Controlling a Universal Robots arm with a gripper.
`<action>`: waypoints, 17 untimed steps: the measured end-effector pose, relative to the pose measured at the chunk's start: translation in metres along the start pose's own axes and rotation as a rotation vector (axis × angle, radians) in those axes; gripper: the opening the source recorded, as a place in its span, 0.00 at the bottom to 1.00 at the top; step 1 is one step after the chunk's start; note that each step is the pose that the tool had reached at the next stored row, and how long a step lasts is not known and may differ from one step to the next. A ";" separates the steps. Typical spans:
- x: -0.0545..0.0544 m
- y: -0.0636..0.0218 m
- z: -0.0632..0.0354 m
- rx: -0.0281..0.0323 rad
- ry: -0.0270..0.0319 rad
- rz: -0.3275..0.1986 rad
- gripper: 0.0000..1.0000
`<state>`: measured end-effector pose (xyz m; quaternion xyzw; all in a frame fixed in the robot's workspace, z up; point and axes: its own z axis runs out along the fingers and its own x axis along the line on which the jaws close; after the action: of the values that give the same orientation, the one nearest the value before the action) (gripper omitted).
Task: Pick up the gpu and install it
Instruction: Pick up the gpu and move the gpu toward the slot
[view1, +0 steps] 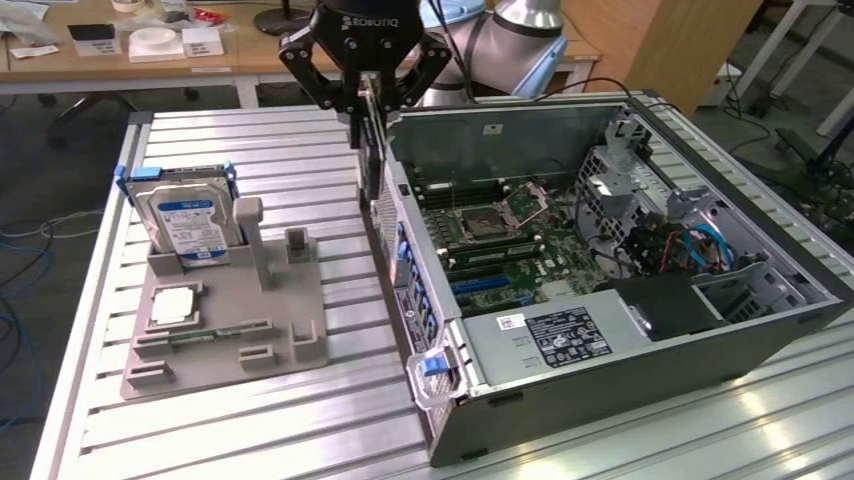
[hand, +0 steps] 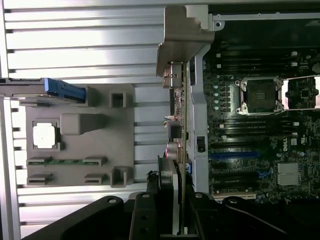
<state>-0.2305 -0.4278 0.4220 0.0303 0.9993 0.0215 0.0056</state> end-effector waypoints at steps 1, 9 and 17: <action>-0.002 0.0001 0.0000 0.0000 0.0000 0.000 0.28; -0.015 0.0009 0.0004 -0.0001 -0.0001 0.000 0.28; -0.029 0.0017 0.0007 -0.0001 -0.0001 0.000 0.28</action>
<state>-0.2019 -0.4278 0.4217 0.0304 0.9993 0.0216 0.0056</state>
